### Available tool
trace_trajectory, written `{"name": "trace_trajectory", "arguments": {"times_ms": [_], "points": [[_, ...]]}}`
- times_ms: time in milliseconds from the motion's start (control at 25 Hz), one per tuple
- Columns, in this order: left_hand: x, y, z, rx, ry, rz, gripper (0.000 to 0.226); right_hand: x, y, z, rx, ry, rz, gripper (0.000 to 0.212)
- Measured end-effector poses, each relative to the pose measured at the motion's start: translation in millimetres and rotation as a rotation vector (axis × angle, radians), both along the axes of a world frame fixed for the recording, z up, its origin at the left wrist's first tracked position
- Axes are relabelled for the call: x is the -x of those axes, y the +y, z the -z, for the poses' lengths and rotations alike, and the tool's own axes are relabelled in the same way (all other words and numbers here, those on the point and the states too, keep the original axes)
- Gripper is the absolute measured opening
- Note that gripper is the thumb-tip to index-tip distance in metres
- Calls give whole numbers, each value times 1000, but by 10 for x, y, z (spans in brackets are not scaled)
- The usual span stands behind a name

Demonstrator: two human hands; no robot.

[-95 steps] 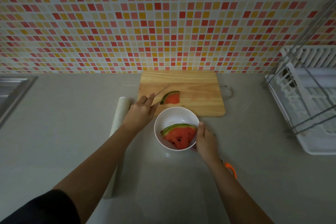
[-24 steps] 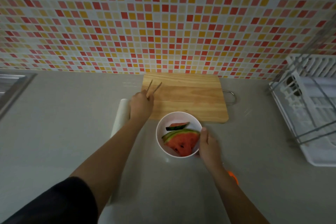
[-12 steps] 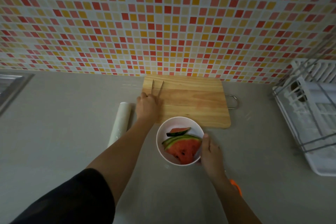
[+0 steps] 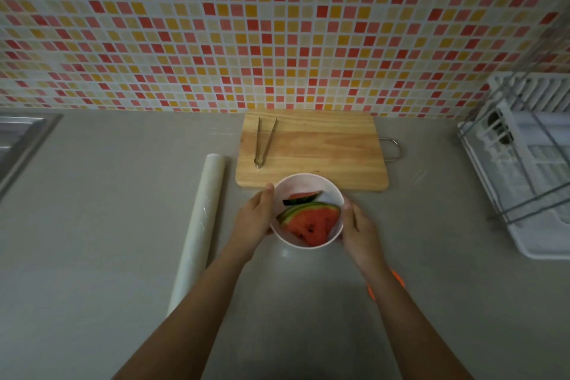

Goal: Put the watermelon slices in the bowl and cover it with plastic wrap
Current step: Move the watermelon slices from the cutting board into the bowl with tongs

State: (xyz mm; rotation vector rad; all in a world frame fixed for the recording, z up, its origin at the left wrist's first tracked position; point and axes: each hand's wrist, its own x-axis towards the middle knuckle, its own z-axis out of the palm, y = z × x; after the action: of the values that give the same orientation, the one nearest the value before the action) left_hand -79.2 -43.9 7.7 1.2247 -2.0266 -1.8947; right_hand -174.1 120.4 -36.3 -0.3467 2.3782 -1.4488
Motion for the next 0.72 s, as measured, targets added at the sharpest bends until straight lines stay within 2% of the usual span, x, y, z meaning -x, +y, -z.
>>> {"name": "trace_trajectory", "arguments": {"times_ms": [120,520,600,720], "points": [[-188,45,-50,-105,71,21,48,-99,110,-6,44,23,-43,32],[-620,289,58,-115,30,29,37,-473,305,91,-24,61,17,28],[-659,261,85,30,17,32,38,-473,328,103,-56,116,51,28],[-852,-196,113,530,-3,-169,28,-463,334,92,-74,148,57,28]]}}
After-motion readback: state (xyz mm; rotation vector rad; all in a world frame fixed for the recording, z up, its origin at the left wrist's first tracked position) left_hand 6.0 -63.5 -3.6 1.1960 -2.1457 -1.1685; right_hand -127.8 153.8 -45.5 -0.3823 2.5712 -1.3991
